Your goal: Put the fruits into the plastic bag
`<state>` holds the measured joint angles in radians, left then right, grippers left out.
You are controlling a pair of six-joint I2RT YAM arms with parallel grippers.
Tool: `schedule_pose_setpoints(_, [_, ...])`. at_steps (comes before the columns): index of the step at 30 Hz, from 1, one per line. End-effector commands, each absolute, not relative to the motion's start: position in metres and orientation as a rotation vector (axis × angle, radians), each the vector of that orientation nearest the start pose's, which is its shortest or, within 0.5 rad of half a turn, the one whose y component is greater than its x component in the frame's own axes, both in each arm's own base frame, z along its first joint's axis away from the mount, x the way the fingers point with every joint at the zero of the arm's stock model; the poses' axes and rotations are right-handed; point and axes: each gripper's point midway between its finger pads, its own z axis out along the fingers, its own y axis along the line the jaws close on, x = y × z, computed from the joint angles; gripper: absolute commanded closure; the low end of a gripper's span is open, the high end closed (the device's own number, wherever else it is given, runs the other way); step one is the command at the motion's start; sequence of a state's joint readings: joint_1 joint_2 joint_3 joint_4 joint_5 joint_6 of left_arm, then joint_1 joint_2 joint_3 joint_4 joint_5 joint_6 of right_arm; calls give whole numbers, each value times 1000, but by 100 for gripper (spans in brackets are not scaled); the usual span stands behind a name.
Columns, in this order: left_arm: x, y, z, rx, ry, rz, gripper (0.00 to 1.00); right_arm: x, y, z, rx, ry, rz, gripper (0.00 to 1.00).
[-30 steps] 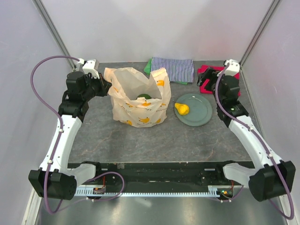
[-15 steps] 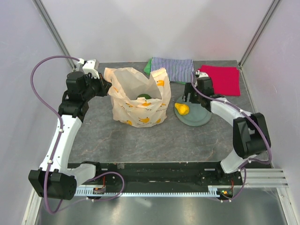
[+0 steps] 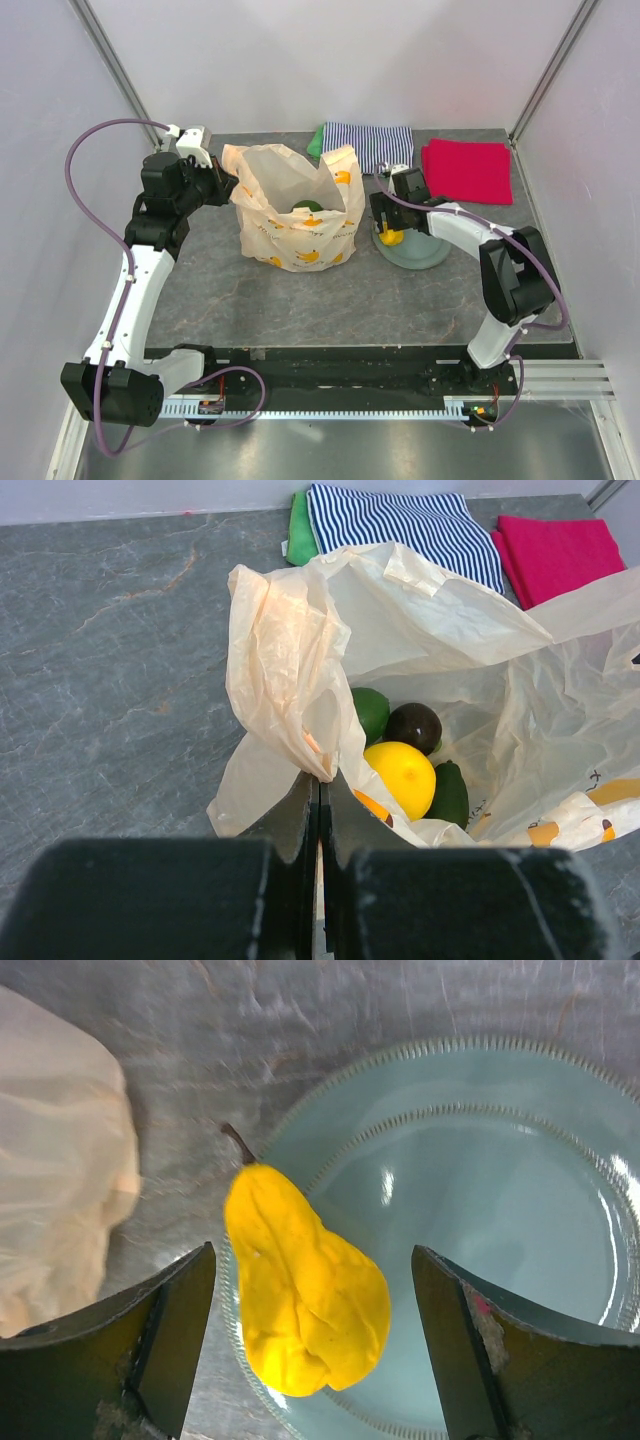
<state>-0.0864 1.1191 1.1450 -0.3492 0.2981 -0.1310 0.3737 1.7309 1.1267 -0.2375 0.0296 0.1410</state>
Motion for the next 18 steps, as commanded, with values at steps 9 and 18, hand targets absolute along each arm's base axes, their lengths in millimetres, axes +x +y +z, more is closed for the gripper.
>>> schedule_pose_setpoints(9, [357,-89,313,208,1848,-422,98,396,145,53,-314,2490,42,29])
schedule_pose_setpoints(18, [357,-89,312,206,1851,-421,98,405,112,105,-201,2378,-151,63])
